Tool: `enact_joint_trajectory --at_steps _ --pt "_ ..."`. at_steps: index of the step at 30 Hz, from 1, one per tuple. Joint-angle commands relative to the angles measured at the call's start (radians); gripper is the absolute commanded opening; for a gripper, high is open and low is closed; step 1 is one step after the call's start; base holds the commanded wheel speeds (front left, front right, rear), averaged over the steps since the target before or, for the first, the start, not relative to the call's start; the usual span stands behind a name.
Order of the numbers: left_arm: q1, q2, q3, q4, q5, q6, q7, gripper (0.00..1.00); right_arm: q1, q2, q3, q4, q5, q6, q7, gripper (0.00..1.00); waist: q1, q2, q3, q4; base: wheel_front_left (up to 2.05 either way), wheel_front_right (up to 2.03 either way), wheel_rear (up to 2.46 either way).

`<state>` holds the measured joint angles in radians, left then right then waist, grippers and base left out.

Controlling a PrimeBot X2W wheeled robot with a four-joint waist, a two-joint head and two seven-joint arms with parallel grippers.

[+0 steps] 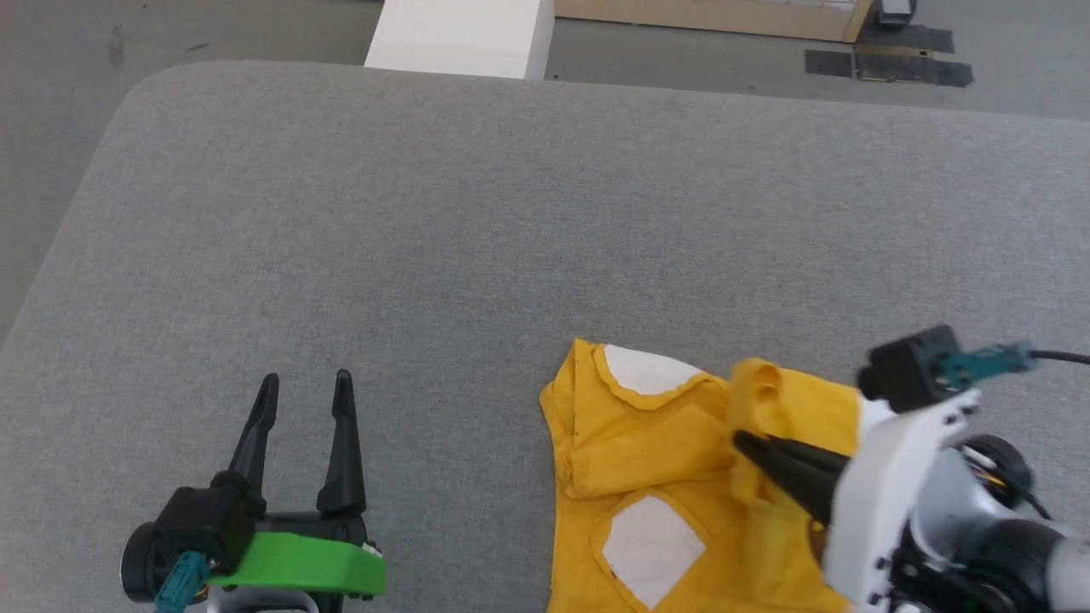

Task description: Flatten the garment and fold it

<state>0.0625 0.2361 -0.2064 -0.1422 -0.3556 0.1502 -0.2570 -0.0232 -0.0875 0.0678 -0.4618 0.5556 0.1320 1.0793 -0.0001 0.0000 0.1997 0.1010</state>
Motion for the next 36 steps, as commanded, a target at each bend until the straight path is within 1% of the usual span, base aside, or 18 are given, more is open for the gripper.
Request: enact_joint_trajectory --at_steps 1,3,8,12,17,19,20,22,24,26,28,30,32,36 --pt "0.002 -0.009 0.001 0.002 0.000 -0.008 -0.005 1.00 -0.033 0.008 0.030 0.020 0.002 -0.001 -0.019 0.00 0.0001 0.0000 0.007 0.013 0.00 0.00 0.00" --pt "-0.002 -0.014 0.000 0.005 -0.001 -0.012 -0.005 1.00 -0.063 0.014 0.074 0.048 -0.004 -0.001 -0.040 0.00 0.0001 0.0000 0.011 0.025 0.00 0.00 0.00" --pt "-0.014 -0.025 0.000 0.011 -0.001 -0.020 -0.005 1.00 -0.121 0.025 0.147 0.144 -0.028 -0.001 -0.099 0.00 0.0001 0.0000 0.026 0.048 0.00 0.00 0.00" --pt "-0.025 -0.036 0.003 0.018 0.000 -0.026 -0.005 1.00 -0.160 0.030 0.191 0.265 -0.061 -0.001 -0.162 0.00 0.0001 0.0000 0.039 0.067 0.00 0.00 0.00" --pt "-0.035 -0.052 0.005 0.029 0.004 -0.035 -0.005 1.00 -0.210 0.034 0.266 0.444 -0.122 -0.001 -0.250 0.00 0.0001 0.0000 0.041 0.082 0.00 0.00 0.00" --pt "-0.037 -0.057 0.005 0.034 0.004 -0.038 -0.005 1.00 -0.227 0.036 0.287 0.511 -0.139 -0.001 -0.287 0.36 0.0001 0.0000 0.039 0.085 0.00 0.00 0.00" --pt "-0.037 -0.059 0.005 0.036 0.005 -0.040 -0.005 1.00 -0.235 0.036 0.299 0.538 -0.148 -0.001 -0.301 1.00 0.0001 0.0000 0.037 0.086 0.00 0.00 0.00" --pt "-0.039 -0.064 0.003 0.042 0.006 -0.045 -0.005 1.00 -0.249 0.037 0.312 0.587 -0.156 -0.001 -0.334 1.00 0.0001 0.0000 0.032 0.088 0.00 0.00 0.00" --pt "-0.039 -0.067 0.001 0.049 0.007 -0.047 -0.005 1.00 -0.259 0.037 0.323 0.609 -0.151 -0.001 -0.357 1.00 0.0001 0.0000 0.024 0.088 0.00 0.00 0.00" --pt "-0.037 -0.069 0.002 0.053 0.008 -0.048 -0.005 1.00 -0.264 0.037 0.319 0.604 -0.137 -0.001 -0.370 1.00 0.0001 0.0000 0.014 0.085 0.00 0.00 0.00" --pt "-0.031 -0.068 0.004 0.054 0.008 -0.048 -0.005 1.00 -0.258 0.029 0.293 0.564 -0.129 -0.001 -0.377 1.00 0.0001 0.0000 0.003 0.079 0.00 0.00 0.00" --pt "-0.024 -0.065 0.008 0.051 0.009 -0.046 -0.005 1.00 -0.239 0.005 0.247 0.498 -0.129 -0.001 -0.382 1.00 0.0001 0.0000 -0.004 0.071 0.00 0.00 0.00" --pt "-0.016 -0.062 0.011 0.046 0.010 -0.042 -0.005 1.00 -0.206 -0.028 0.180 0.418 -0.146 -0.001 -0.385 1.00 0.0001 0.0000 -0.009 0.062 0.00 0.00 0.00" --pt "-0.003 -0.059 0.010 0.030 0.014 -0.037 -0.005 1.00 -0.098 -0.068 -0.019 0.250 -0.199 -0.001 -0.386 1.00 0.0001 0.0000 -0.008 0.046 0.00 0.00 0.00"
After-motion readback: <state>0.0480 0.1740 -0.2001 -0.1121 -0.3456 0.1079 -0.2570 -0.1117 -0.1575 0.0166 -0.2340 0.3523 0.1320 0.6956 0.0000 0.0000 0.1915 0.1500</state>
